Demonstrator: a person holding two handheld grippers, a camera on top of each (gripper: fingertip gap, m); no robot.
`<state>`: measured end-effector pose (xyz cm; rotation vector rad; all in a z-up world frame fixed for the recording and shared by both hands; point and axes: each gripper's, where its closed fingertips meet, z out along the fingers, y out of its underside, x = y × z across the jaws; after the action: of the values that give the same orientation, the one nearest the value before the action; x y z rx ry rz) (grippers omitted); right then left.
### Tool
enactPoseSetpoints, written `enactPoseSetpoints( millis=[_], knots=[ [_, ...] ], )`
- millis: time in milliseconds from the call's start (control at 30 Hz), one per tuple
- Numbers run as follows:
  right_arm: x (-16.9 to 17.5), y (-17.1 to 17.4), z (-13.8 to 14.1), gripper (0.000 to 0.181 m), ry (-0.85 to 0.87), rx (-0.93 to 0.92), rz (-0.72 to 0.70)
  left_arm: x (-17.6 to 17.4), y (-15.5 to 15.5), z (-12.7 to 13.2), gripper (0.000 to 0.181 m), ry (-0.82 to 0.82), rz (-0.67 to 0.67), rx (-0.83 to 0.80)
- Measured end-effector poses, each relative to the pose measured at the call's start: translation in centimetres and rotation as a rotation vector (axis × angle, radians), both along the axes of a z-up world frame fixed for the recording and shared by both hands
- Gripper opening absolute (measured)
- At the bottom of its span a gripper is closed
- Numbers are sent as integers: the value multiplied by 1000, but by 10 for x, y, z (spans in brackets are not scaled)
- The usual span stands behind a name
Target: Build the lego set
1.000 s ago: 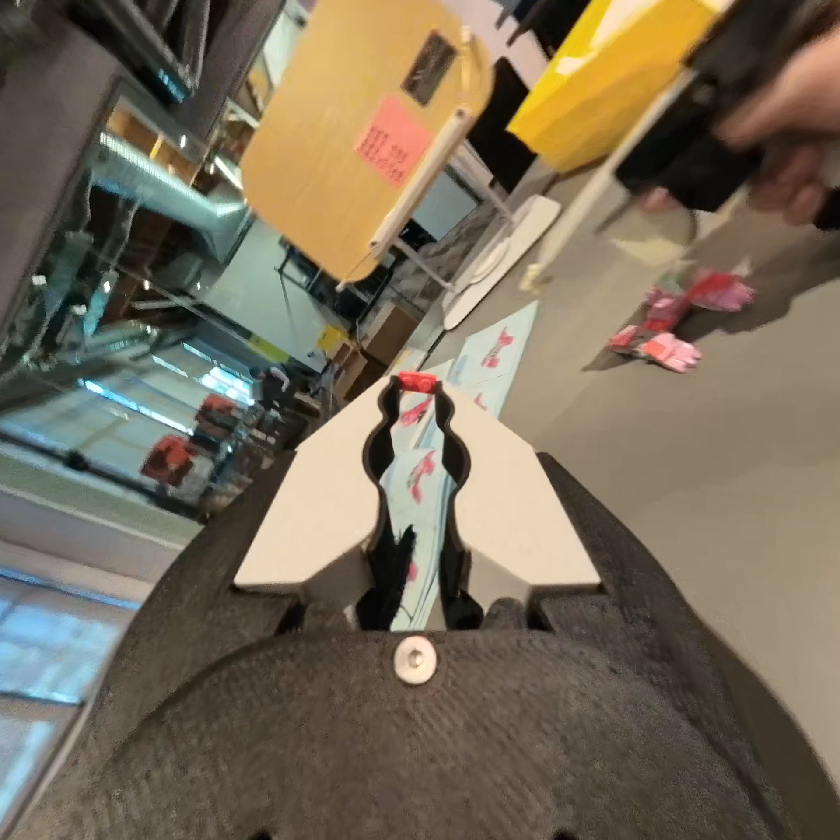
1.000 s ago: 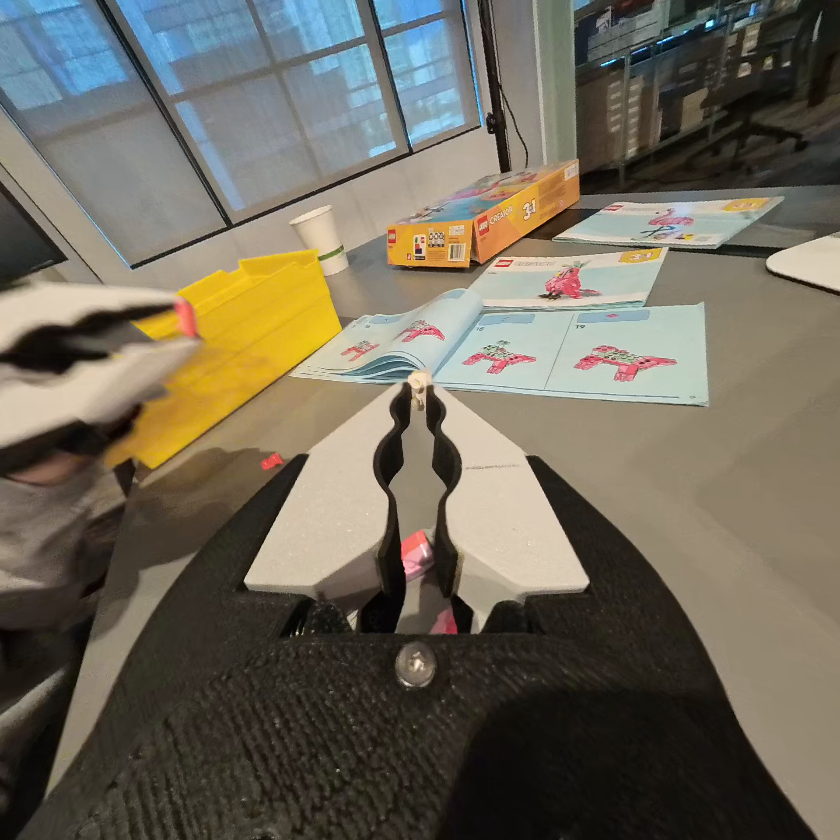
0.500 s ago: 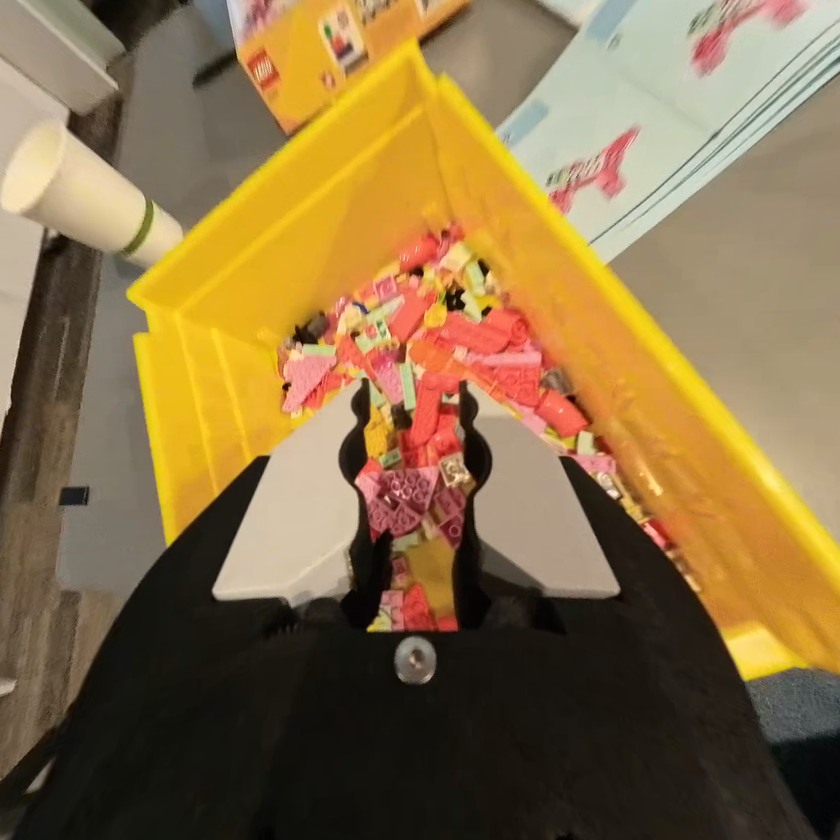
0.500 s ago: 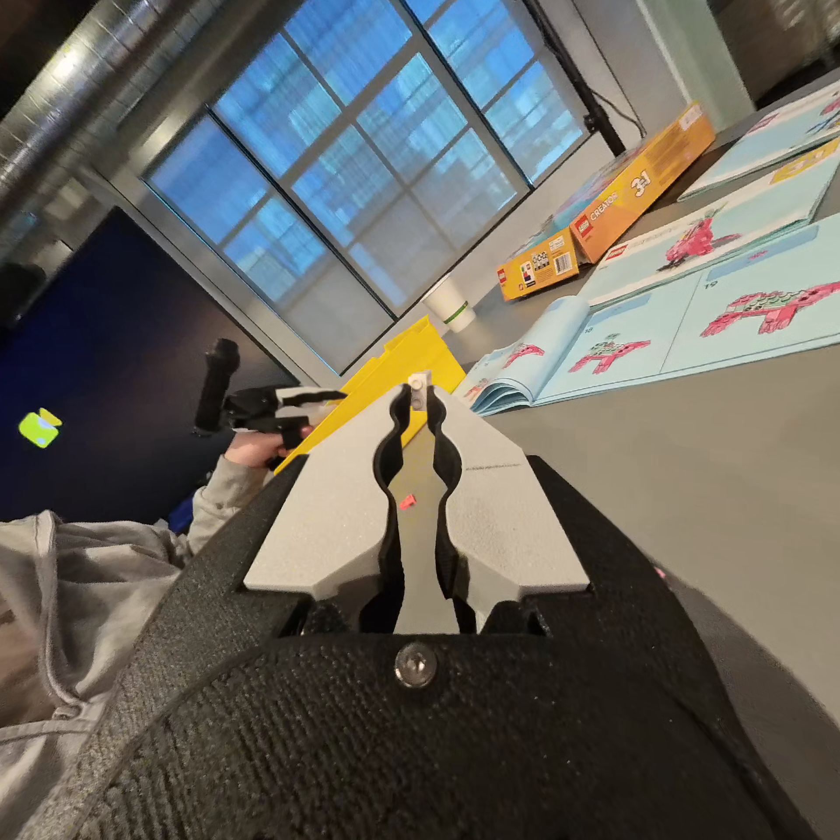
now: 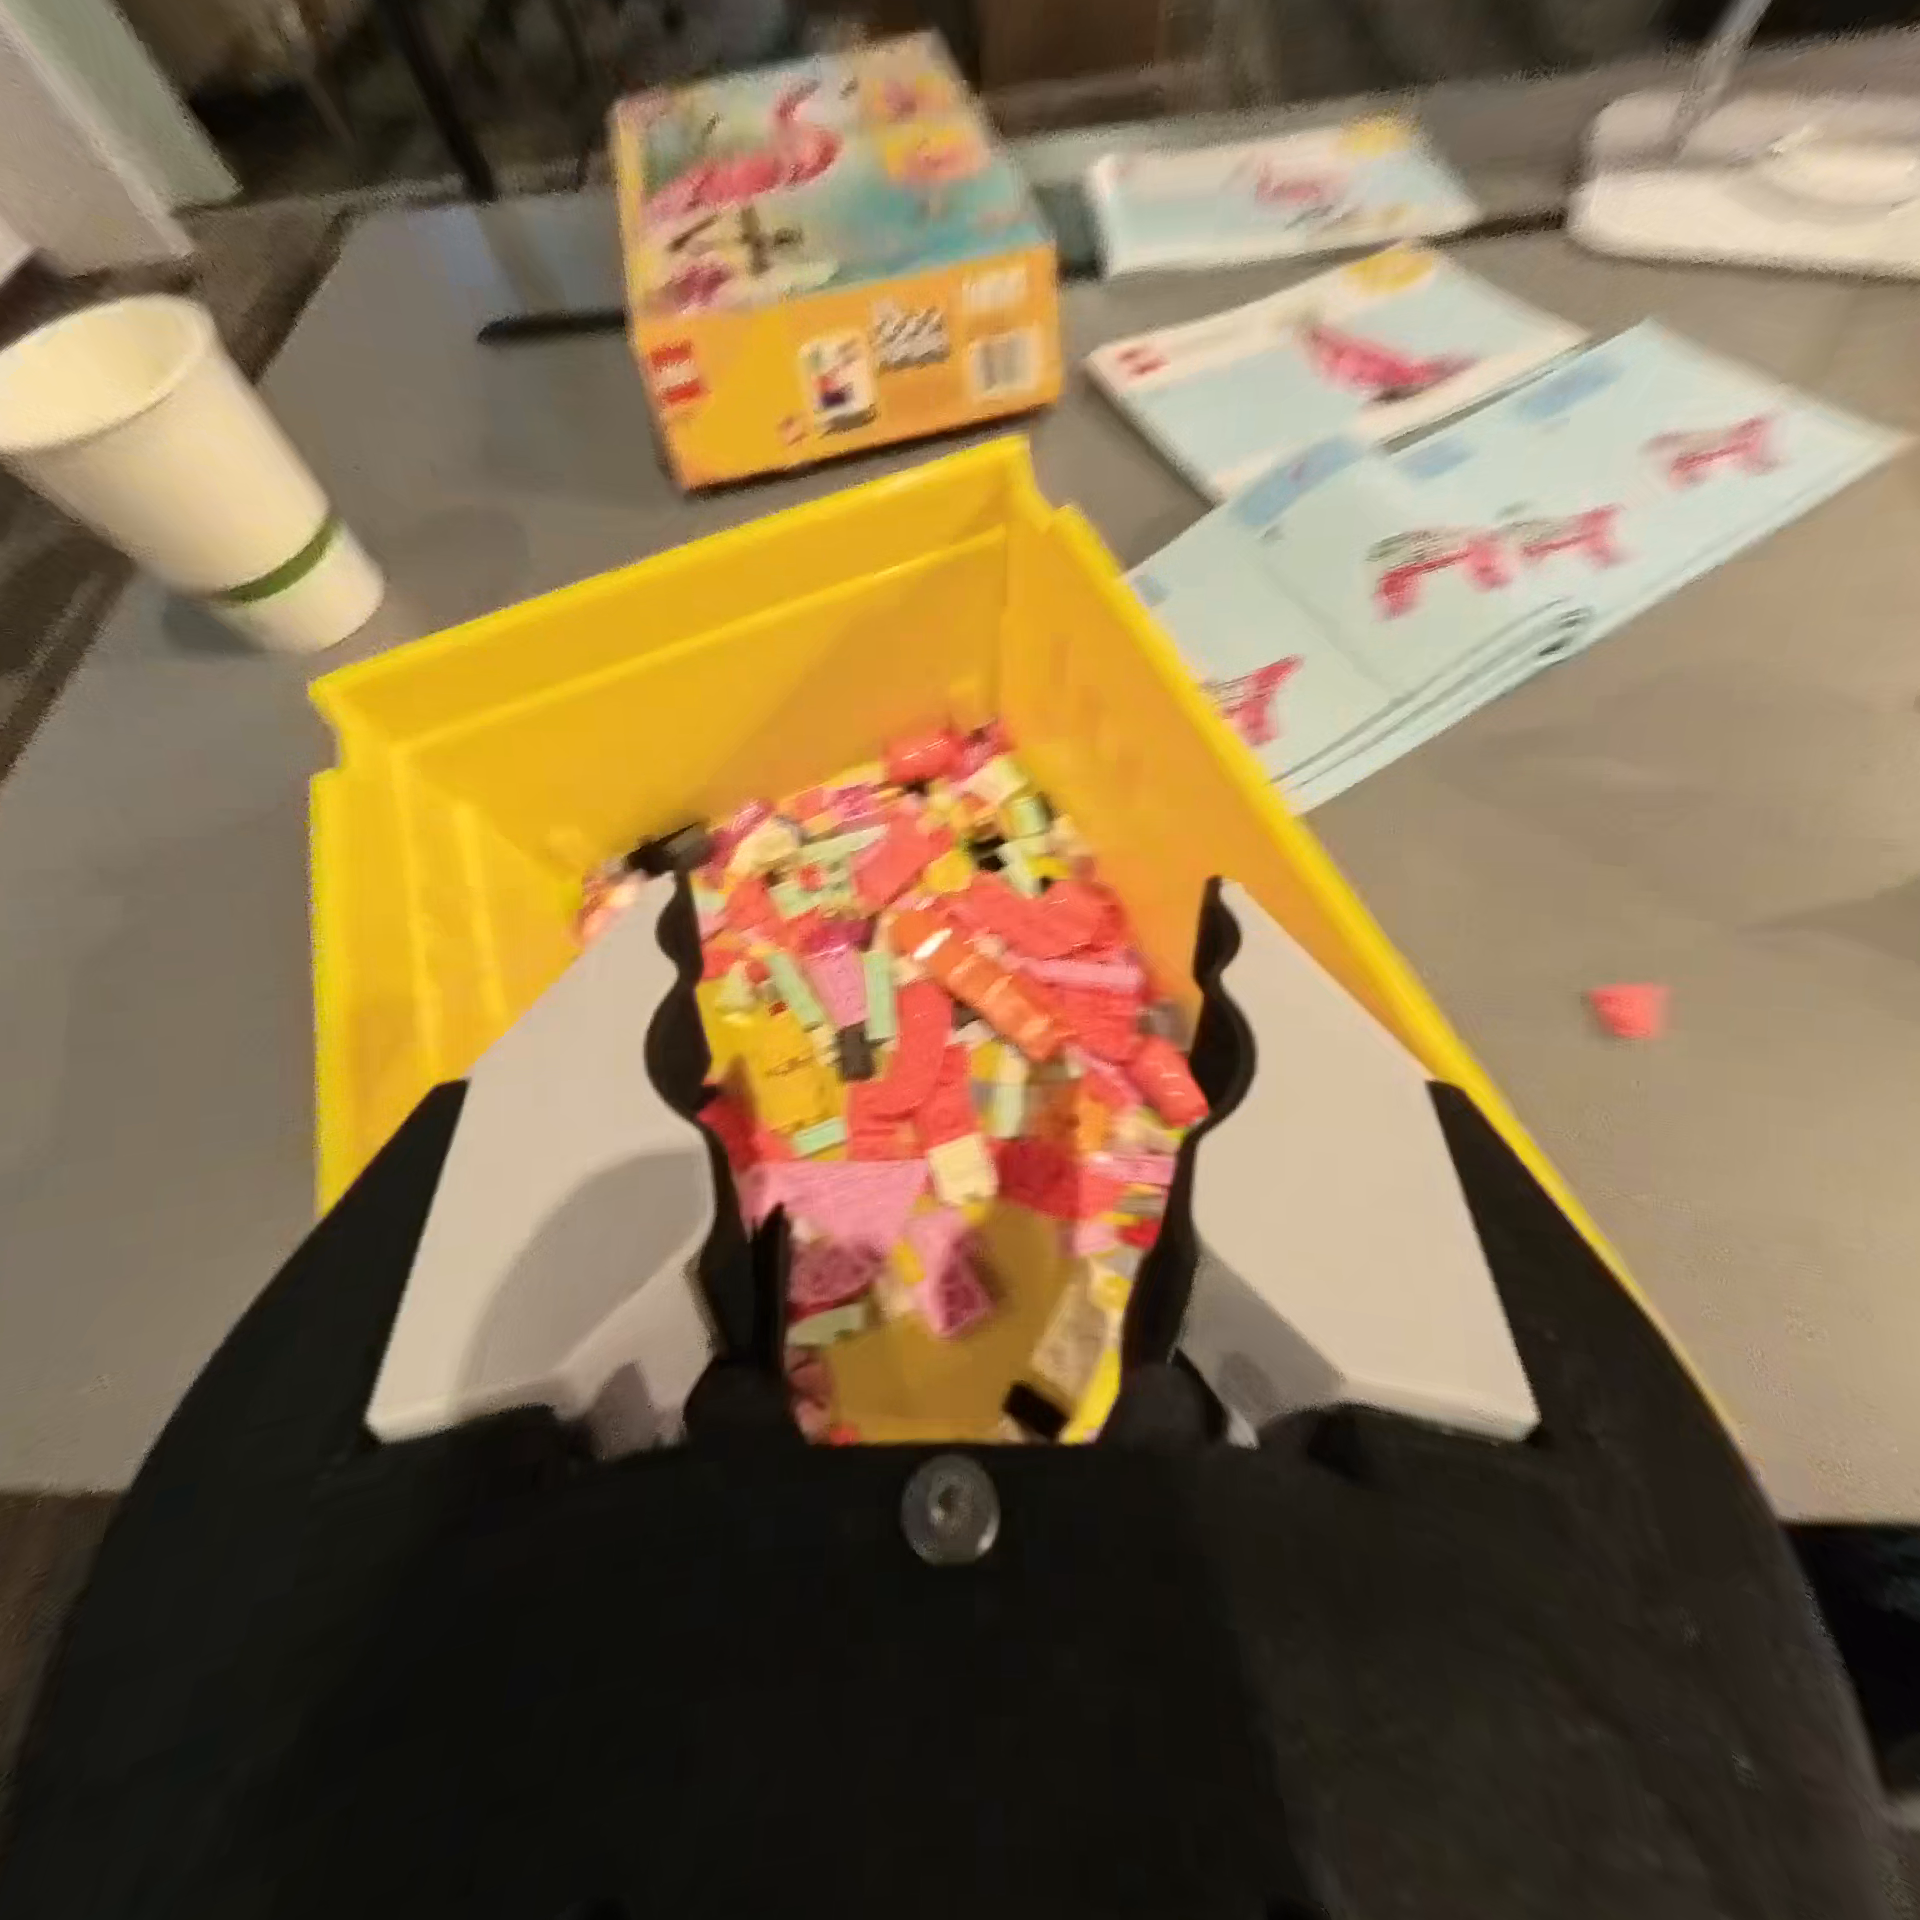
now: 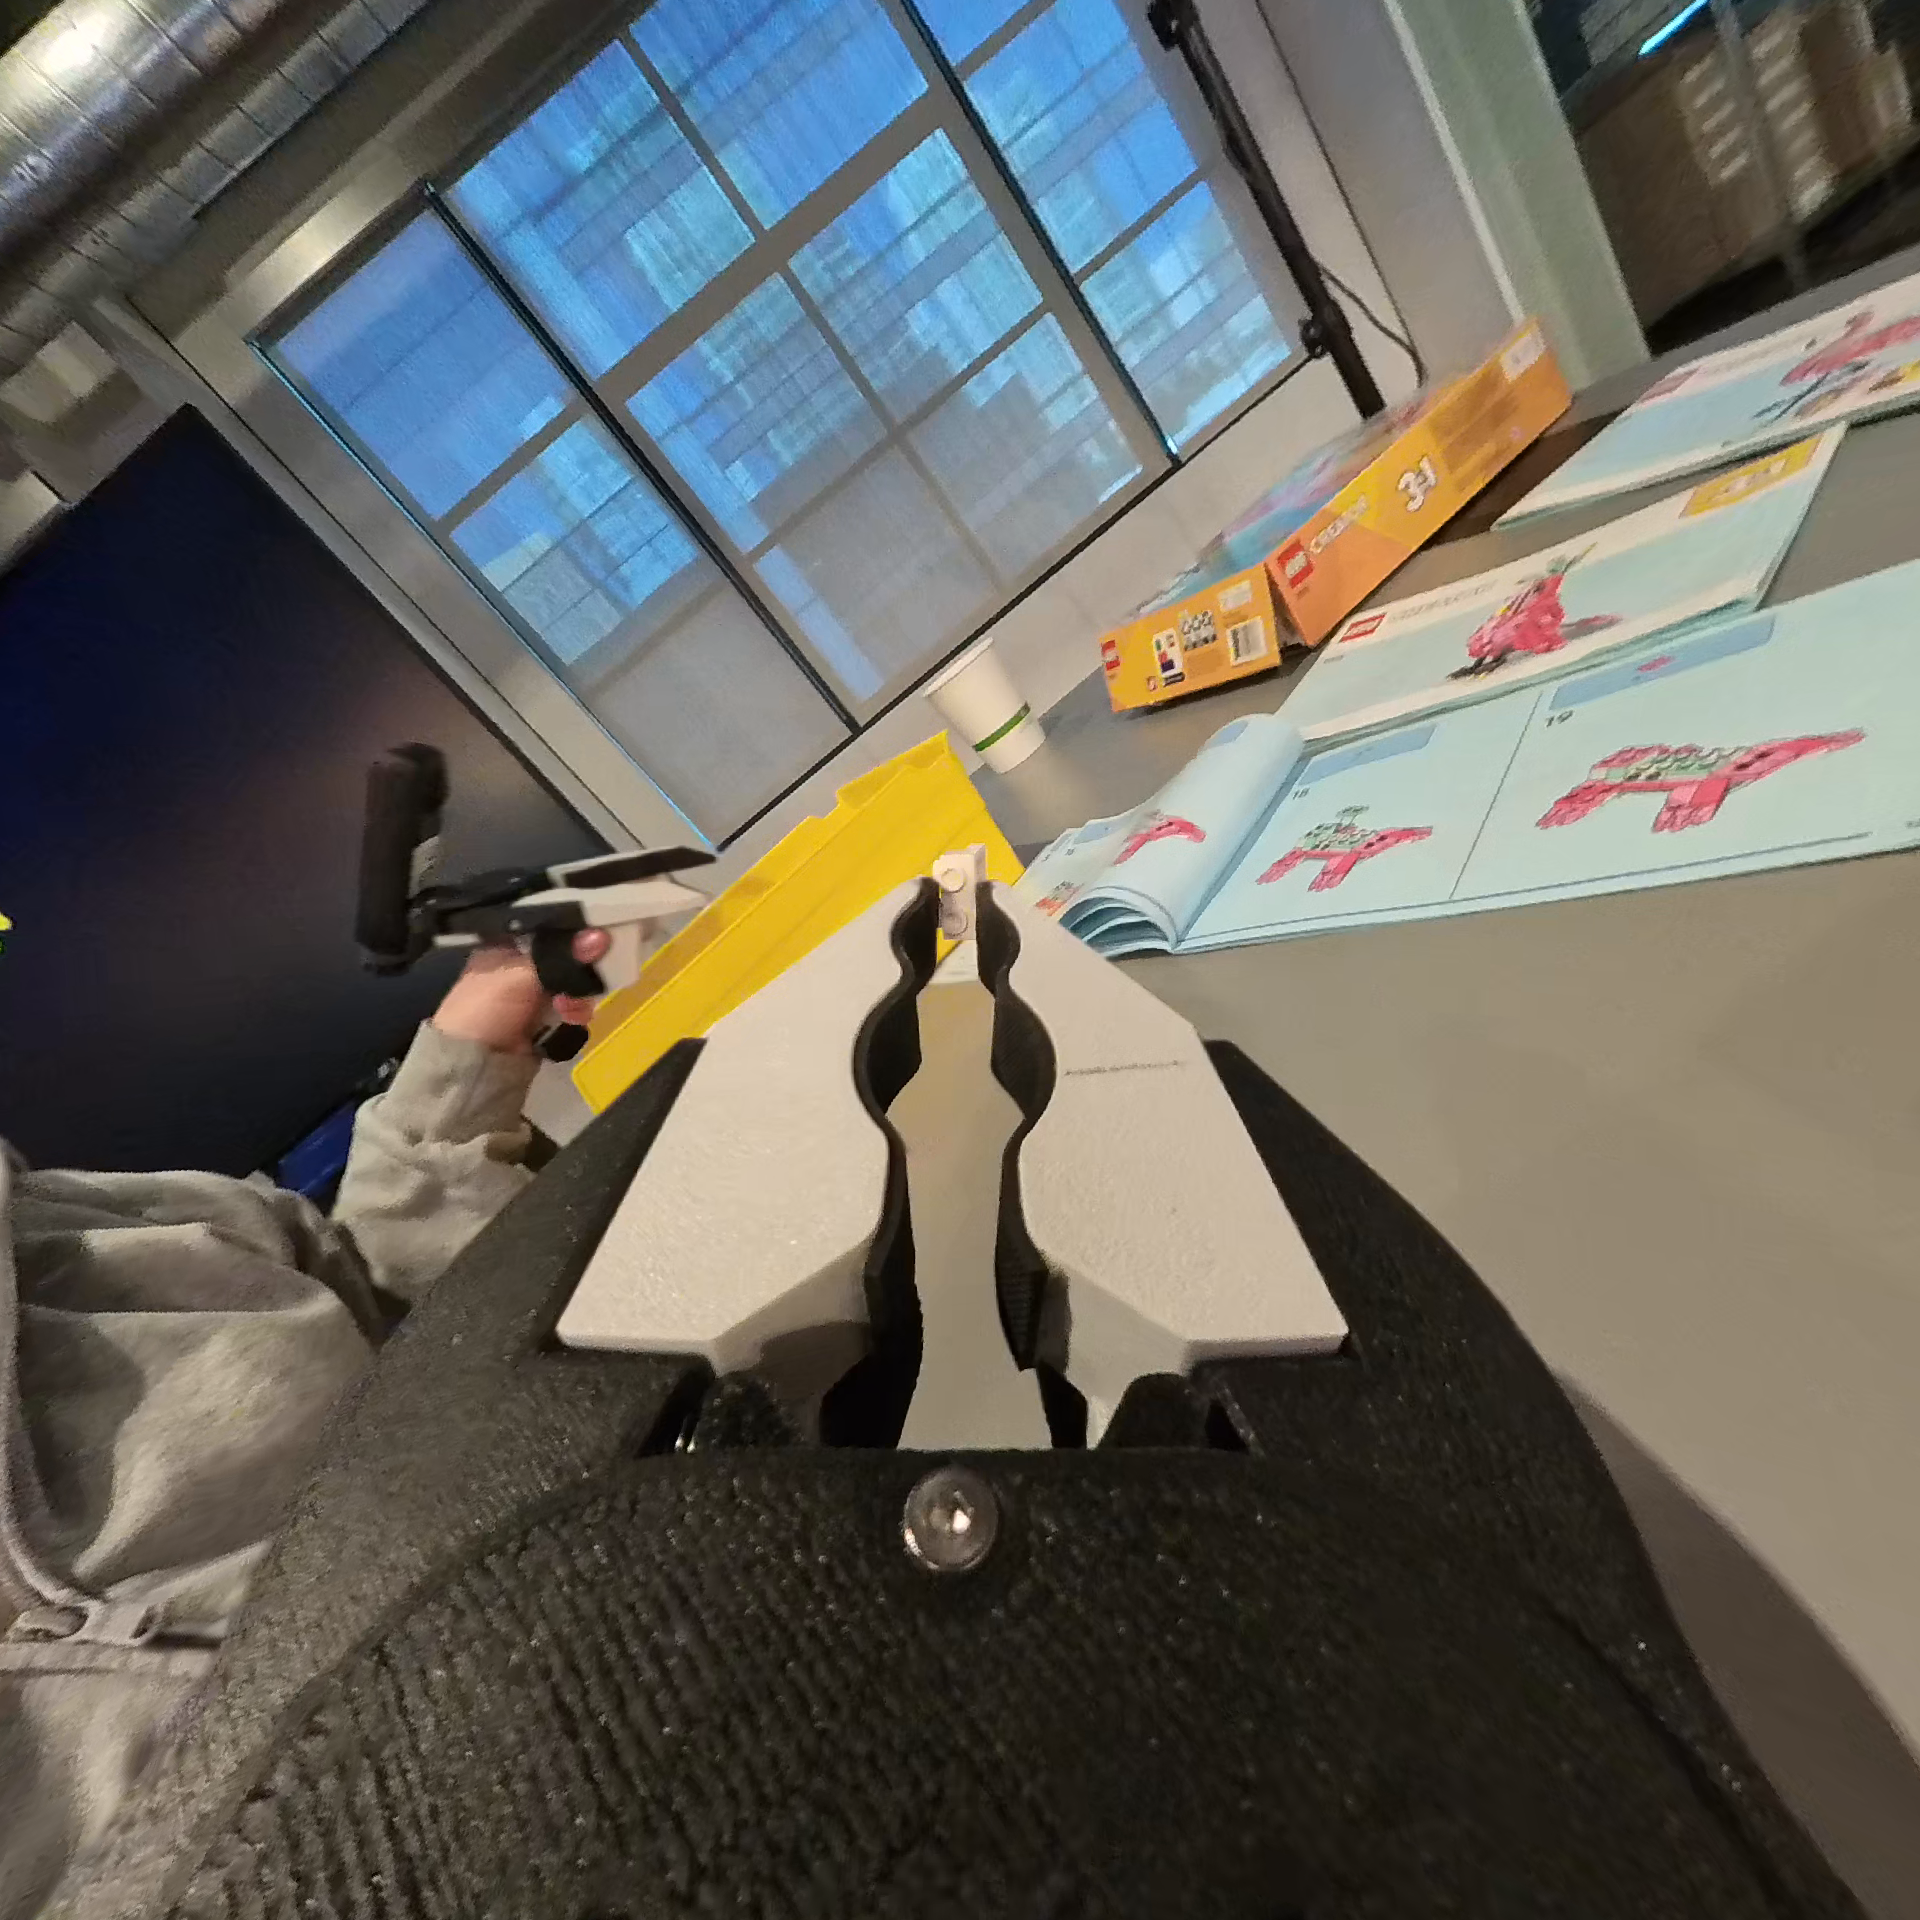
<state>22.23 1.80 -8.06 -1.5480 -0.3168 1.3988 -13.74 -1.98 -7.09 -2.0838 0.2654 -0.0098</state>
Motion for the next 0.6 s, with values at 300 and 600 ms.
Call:
enactPoseSetpoints(
  millis=[300,600],
  knots=[
    [15,6,5,5,30,5,-53,82,-49,-37,127,-69,-310,-212],
    [22,8,3,5,173,-94,9,70,-45,-54,118,127,-253,-226]
  ],
)
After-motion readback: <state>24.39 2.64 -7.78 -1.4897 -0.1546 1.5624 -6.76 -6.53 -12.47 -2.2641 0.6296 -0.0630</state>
